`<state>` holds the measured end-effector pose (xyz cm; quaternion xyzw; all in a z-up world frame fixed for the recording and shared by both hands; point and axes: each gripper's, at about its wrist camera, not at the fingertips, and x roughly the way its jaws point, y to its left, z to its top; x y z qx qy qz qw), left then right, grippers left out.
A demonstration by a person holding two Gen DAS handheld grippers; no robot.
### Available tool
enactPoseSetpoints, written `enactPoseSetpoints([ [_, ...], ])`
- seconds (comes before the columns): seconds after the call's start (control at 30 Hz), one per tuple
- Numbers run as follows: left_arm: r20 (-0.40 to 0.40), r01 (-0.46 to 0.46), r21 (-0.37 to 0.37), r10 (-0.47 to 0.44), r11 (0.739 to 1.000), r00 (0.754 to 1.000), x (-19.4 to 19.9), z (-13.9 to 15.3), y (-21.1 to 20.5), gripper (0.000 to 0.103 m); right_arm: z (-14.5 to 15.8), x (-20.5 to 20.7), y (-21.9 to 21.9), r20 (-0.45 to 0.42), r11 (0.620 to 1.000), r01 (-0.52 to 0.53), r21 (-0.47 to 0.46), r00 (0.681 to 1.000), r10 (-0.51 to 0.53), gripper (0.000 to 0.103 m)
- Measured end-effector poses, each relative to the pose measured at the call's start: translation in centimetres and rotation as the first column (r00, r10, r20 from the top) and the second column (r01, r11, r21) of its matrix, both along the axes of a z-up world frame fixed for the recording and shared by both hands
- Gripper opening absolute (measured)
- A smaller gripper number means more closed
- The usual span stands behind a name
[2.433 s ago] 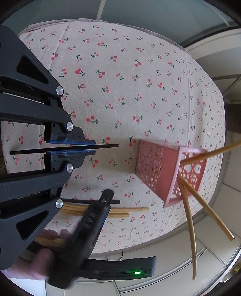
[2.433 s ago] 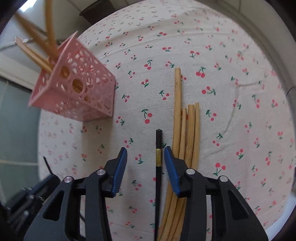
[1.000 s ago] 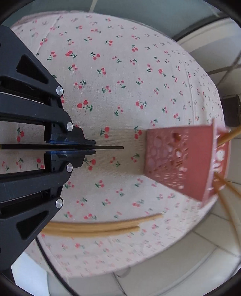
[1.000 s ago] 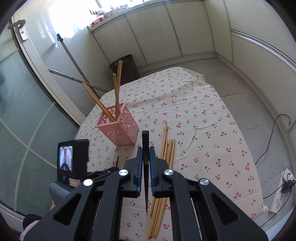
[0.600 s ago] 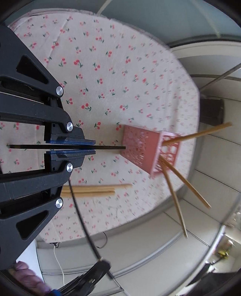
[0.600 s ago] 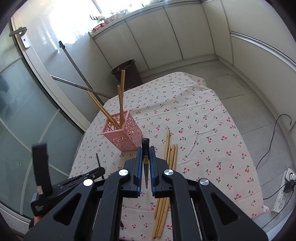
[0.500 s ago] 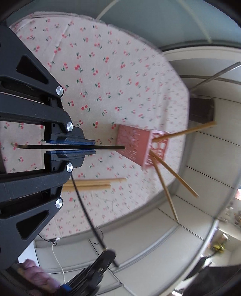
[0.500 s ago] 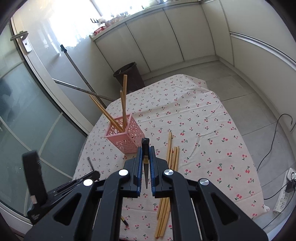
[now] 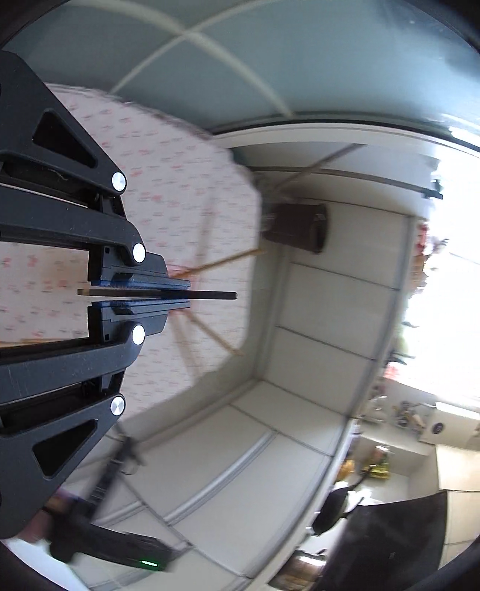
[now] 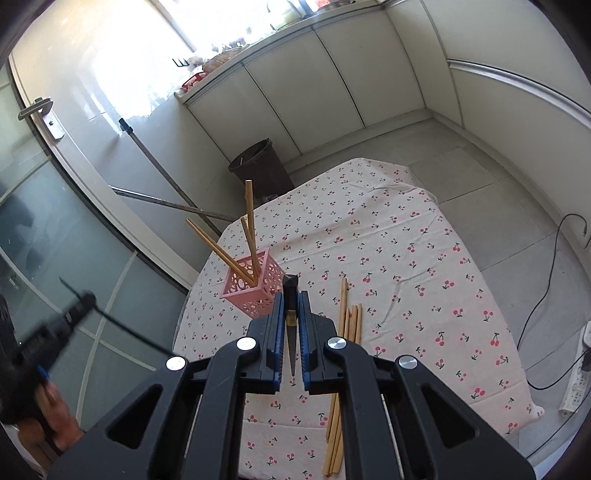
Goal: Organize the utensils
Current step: 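Carry both held chopsticks upright over the pink basket with both grippers, then lower the chopsticks into the pink basket and open both grippers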
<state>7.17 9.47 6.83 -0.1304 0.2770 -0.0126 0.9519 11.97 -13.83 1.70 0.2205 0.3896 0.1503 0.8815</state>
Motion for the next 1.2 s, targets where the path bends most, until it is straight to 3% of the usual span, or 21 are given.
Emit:
enactPoseSetpoints([
  [0.13, 0.056, -0.032, -0.007, 0.032, 0.999, 0.998, 2.9, 2.4, 0.3, 0.004, -0.2, 0.4, 0.0, -0.011, 1.0, 0.003, 0.005, 1.0, -0.003, 0.007],
  [0.23, 0.063, -0.051, 0.001, 0.051, 0.999, 0.997, 4.9, 2.7, 0.0, 0.004, -0.5, 0.7, 0.1, -0.022, 1.0, 0.002, 0.01, 1.0, -0.001, 0.007],
  [0.5, -0.037, -0.069, -0.027, 0.068, 0.997, 0.997, 10.8, -1.7, 1.0, 0.006, -0.1, 1.4, 1.1, -0.018, 1.0, -0.018, 0.018, 1.0, 0.019, 0.007],
  [0.6, -0.072, -0.1, -0.079, 0.094, 0.992, 0.993, 10.5, -2.9, 2.6, 0.007, 0.8, 1.2, 1.7, 0.013, 1.0, -0.028, 0.012, 1.0, 0.028, 0.007],
  [0.8, -0.099, -0.13, -0.18, 0.114, 0.975, 0.989, 9.0, -2.4, 4.9, 0.011, 3.9, 0.9, 3.2, 0.111, 1.0, -0.023, -0.011, 0.994, 0.024, 0.007],
  [1.2, -0.085, -0.104, -0.245, 0.086, 0.964, 0.993, 8.4, -1.0, 5.8, 0.015, 8.8, 6.9, 6.5, 0.208, 0.999, 0.025, -0.027, 0.978, -0.019, 0.007],
])
